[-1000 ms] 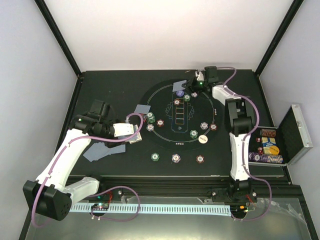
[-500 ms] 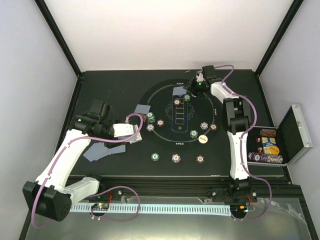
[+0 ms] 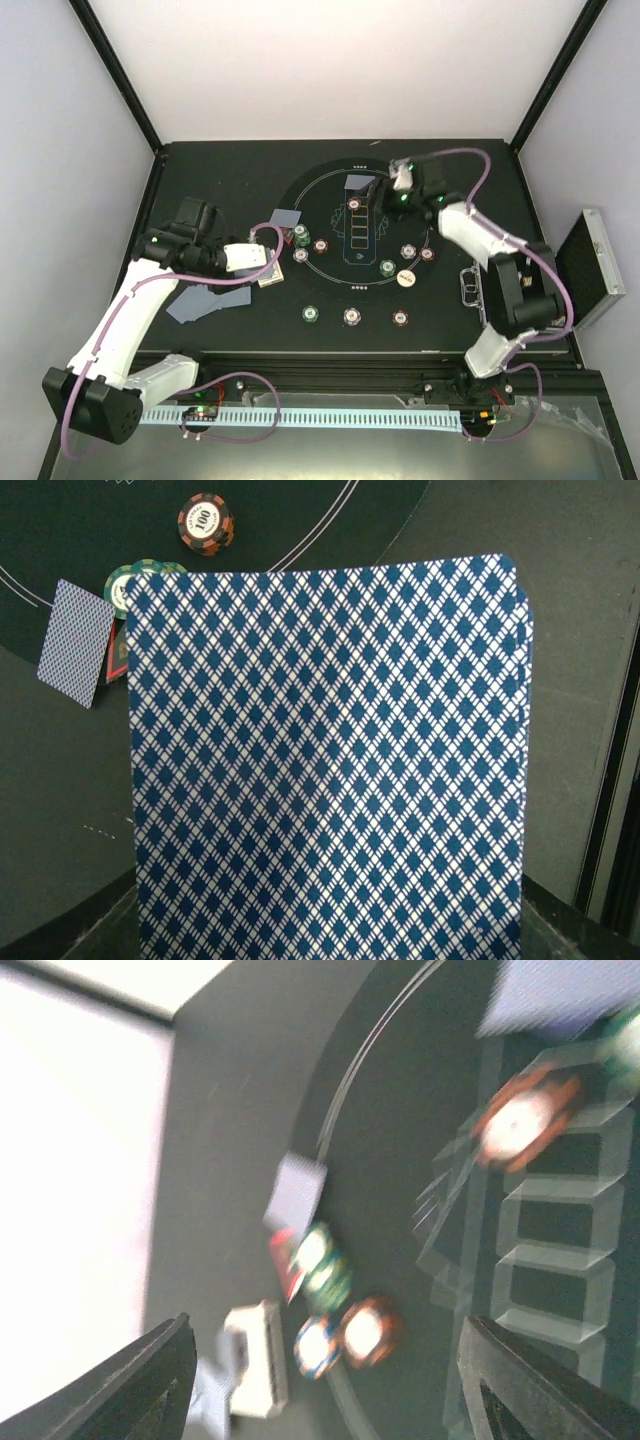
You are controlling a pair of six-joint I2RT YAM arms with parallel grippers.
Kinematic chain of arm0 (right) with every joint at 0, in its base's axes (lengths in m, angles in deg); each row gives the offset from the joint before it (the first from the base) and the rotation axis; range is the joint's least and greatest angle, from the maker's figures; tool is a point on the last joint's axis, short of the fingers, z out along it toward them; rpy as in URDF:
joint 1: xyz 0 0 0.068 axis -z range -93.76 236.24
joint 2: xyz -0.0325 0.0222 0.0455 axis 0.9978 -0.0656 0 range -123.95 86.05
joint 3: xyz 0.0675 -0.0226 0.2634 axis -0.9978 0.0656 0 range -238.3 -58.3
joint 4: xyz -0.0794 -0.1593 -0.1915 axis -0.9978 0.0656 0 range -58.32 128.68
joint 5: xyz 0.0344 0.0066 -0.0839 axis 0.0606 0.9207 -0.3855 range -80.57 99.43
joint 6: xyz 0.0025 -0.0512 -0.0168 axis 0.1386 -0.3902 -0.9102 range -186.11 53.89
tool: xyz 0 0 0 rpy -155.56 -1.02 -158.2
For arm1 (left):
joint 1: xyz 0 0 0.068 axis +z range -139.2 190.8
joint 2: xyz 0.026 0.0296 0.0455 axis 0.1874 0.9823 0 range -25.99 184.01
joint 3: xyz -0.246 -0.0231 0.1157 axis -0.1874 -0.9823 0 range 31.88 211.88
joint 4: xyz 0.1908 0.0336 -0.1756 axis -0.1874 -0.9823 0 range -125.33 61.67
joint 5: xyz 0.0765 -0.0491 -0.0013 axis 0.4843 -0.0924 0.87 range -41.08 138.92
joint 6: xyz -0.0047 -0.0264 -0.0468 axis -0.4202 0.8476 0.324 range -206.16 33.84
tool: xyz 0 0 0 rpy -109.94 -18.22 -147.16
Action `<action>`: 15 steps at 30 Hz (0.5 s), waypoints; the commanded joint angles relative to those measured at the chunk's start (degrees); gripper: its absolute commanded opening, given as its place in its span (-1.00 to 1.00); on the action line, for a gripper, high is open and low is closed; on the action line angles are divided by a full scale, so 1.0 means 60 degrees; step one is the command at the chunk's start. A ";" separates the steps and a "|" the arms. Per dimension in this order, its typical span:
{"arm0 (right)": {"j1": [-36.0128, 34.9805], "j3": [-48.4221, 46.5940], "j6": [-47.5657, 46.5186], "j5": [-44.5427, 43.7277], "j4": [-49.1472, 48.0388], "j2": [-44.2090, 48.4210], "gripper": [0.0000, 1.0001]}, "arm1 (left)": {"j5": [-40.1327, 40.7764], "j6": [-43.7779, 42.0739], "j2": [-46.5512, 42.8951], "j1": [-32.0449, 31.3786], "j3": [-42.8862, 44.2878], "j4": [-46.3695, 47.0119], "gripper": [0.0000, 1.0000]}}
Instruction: Distribute texas hold em gaming equipment
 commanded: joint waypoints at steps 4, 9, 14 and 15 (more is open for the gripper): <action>-0.2962 0.3902 0.2886 0.1521 -0.4454 0.2534 0.60 | -0.0349 -0.0050 -0.0384 0.0011 0.0172 -0.0438 -0.97; -0.4673 0.5044 0.4416 0.1453 -0.6693 0.2751 0.65 | -0.0295 -0.0152 -0.0444 0.0011 0.0067 -0.0483 -0.97; -0.5597 0.5049 0.5105 0.1374 -0.7936 0.2371 0.66 | -0.0221 -0.0187 -0.0363 0.0011 0.0079 -0.0487 -0.97; -0.5692 0.5033 0.5210 0.1371 -0.8163 0.2275 0.65 | -0.0218 -0.0187 -0.0339 0.0011 0.0081 -0.0486 -0.97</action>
